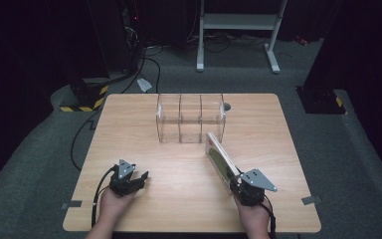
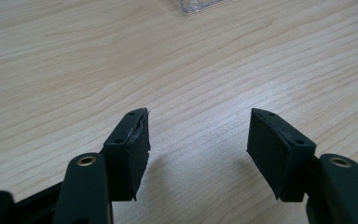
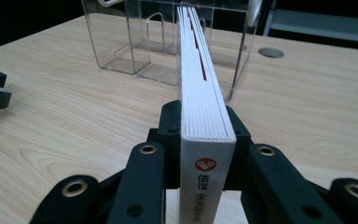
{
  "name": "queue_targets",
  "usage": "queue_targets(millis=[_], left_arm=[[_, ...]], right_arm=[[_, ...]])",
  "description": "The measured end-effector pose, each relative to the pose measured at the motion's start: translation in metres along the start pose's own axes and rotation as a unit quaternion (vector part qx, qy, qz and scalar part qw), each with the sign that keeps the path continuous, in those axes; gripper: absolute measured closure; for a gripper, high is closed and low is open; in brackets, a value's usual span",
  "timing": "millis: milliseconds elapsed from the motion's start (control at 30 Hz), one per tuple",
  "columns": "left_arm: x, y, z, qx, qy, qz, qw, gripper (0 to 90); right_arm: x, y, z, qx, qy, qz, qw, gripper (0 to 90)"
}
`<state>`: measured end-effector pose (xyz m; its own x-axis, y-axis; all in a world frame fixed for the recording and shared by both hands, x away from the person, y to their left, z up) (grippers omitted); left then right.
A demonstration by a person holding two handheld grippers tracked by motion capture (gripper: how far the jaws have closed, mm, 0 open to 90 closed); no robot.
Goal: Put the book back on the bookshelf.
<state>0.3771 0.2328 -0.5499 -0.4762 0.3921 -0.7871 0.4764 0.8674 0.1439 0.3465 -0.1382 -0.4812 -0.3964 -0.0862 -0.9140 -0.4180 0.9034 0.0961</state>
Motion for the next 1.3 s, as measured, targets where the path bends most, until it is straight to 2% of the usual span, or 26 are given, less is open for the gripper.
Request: queue_targets(millis=[100,233,500,600,667,800,1300], left_arm=[[0.000,0.000,0.000,0.001,0.000,-0.005,1.0000,39.0],[0.000,0.000,0.000,0.002,-0.002,-0.005,1.0000,39.1],[0.000,0.001,0.000,0.005,-0.002,-0.008,1.0000,40.0],[0.000,0.001,0.000,0.007,0.000,-0.003,1.0000,40.0],[0.000,0.001,0.001,0.009,0.005,0.000,0.9999,39.4],[0.001,0.000,0.002,0.016,0.012,-0.004,0.9998,39.0],[0.001,0.000,0.002,0.021,0.012,-0.005,0.9997,38.7]], right_arm=[[-0.006,0.003,0.001,-0.001,-0.003,-0.006,1.0000,75.4],[-0.012,0.002,0.003,0.011,-0.006,-0.003,0.9999,75.4],[-0.027,0.000,0.009,0.028,-0.030,0.002,0.9992,75.4],[-0.034,0.000,0.013,0.035,-0.034,0.000,0.9988,75.4],[-0.041,0.000,0.019,0.044,-0.040,-0.003,0.9982,75.4],[-0.047,-0.003,0.030,0.045,-0.042,-0.001,0.9981,75.4],[-0.067,-0.005,0.068,0.074,-0.047,0.001,0.9961,75.3]])
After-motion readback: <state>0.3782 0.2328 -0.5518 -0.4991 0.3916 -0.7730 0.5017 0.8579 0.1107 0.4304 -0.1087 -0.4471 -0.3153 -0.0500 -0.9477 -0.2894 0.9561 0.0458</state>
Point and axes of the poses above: each handheld gripper's, and its own axes: z roughly forward along the jaws, x roughly out of its underside, y roughly to its left, the point moved 4 cm from there along z, roughly forward along the jaws, and after that the axes turned 6 degrees about z, right-handed, at the moved point
